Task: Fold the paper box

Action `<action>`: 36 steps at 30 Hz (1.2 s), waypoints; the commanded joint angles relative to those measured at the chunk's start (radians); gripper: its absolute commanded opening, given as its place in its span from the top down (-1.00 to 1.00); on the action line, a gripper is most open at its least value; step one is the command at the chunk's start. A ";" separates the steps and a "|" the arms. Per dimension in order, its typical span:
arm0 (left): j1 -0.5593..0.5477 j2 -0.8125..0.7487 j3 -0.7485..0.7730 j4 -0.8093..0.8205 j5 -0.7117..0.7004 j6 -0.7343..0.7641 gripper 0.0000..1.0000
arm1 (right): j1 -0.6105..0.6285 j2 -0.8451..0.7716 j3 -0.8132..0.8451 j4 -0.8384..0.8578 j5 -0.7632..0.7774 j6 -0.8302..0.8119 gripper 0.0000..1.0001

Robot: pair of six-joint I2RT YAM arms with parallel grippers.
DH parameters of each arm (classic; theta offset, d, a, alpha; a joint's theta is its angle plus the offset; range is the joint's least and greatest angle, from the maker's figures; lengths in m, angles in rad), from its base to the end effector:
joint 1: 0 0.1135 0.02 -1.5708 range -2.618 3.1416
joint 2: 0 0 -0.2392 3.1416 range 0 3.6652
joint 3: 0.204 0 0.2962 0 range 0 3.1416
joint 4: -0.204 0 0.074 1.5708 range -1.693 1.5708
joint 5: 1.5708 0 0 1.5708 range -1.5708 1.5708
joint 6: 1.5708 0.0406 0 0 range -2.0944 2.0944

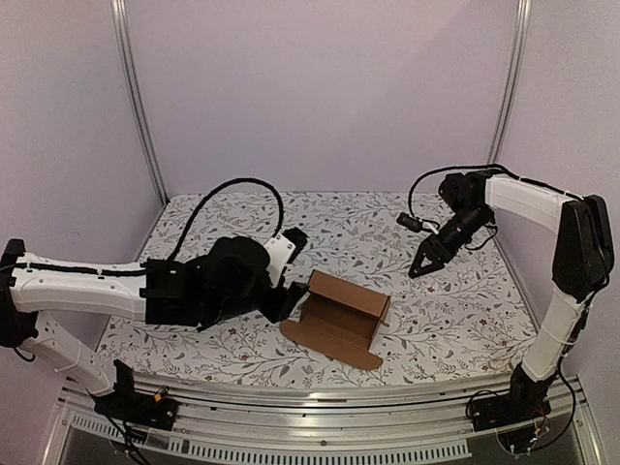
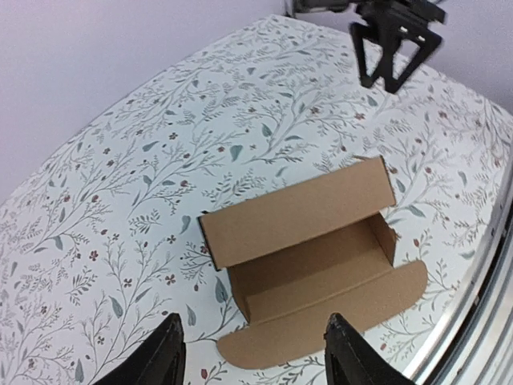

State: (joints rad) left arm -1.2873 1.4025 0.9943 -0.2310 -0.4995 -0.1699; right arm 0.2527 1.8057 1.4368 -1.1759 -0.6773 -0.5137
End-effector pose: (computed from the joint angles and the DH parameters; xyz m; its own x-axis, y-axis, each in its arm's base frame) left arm 0.1188 -0.3382 0.2239 -0.2888 0.4606 -0.8393 0.6965 0.7026 0.1459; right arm 0.3525 0.1173 0.1919 -0.7395 -0.5864 -0.3305 -0.6591 0.5308 0.5328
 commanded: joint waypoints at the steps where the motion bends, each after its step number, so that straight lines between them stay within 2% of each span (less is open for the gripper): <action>1: 0.180 -0.038 -0.217 0.222 0.227 -0.199 -0.18 | 0.131 -0.035 0.066 0.018 0.118 -0.001 -0.21; 6: 0.345 -0.022 -0.385 0.568 0.387 -0.317 -0.17 | 0.252 0.032 0.125 0.037 0.258 -0.007 -0.22; 8: 0.371 0.007 -0.388 0.604 0.415 -0.338 -0.16 | 0.286 0.067 0.140 0.046 0.293 -0.006 -0.21; 13: 0.376 0.025 -0.363 0.584 0.406 -0.358 -0.14 | 0.376 0.087 0.113 0.098 0.357 -0.010 -0.11; 18: 0.391 -0.044 -0.396 0.543 0.338 -0.376 -0.14 | 0.477 0.055 0.038 0.161 0.420 -0.019 -0.01; 21: 0.421 -0.079 -0.424 0.510 0.296 -0.416 -0.14 | 0.562 0.034 -0.012 0.226 0.516 -0.027 0.06; 26: 0.466 -0.072 -0.462 0.498 0.317 -0.485 -0.12 | 0.709 0.028 -0.094 0.324 0.733 -0.061 0.24; 31: 0.468 -0.002 -0.437 0.509 0.369 -0.500 -0.07 | 0.786 0.079 -0.133 0.380 0.911 -0.094 0.25; 34: 0.467 0.037 -0.407 0.528 0.402 -0.500 -0.03 | 0.788 0.080 -0.134 0.390 0.926 -0.090 0.18; 36: 0.467 0.068 -0.388 0.556 0.437 -0.494 0.08 | 0.789 0.070 -0.140 0.400 0.934 -0.088 0.17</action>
State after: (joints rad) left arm -0.8310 1.4235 0.5591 0.2874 -0.1318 -0.6594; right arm 1.0534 1.8488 1.3270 -0.8112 0.1661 -0.5938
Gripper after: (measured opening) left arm 0.503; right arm 0.413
